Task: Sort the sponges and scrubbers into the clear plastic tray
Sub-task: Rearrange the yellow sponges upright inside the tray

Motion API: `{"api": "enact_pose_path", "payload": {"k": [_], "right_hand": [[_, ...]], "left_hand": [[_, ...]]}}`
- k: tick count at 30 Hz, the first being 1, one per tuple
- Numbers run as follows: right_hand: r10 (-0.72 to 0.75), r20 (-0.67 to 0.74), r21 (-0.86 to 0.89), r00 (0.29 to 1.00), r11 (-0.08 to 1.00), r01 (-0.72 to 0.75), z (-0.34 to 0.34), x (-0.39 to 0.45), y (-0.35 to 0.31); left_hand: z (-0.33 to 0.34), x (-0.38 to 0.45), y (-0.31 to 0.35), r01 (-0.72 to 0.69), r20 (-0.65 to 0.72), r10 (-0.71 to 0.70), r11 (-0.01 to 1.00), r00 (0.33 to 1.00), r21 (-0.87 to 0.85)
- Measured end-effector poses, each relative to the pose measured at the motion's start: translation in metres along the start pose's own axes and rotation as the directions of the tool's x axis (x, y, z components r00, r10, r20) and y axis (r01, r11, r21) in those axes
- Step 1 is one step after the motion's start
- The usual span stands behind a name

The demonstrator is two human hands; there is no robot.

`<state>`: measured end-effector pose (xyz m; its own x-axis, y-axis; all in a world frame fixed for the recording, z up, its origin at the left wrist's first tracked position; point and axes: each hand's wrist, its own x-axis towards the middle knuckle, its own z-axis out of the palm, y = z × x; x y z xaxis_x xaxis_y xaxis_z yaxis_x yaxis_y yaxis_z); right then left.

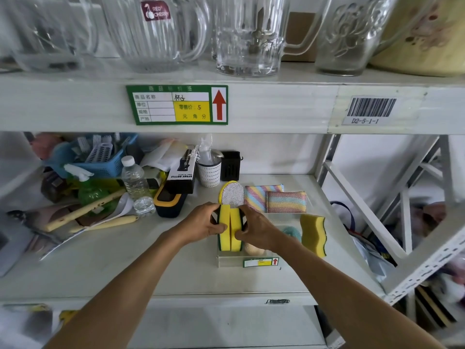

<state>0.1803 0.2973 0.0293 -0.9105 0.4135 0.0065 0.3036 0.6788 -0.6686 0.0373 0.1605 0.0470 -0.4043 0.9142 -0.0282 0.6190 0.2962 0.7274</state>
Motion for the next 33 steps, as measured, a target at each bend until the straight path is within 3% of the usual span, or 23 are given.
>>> {"api": "enact_pose_path", "payload": {"k": [18,33], "right_hand": [[0.035,0.057,-0.001,0.998,0.999,-0.035,0.016,-0.005,0.009],[0.098,0.119,-0.051,0.988,0.994,-0.093,0.010,-0.006,0.001]], "left_hand": [[0.019,-0.003,-0.017,0.077,0.047,-0.085,0.985,0.995,0.157],[0.019,-0.006,-0.021,0.104,0.114,-0.116,0.989,0.987,0.105]]}}
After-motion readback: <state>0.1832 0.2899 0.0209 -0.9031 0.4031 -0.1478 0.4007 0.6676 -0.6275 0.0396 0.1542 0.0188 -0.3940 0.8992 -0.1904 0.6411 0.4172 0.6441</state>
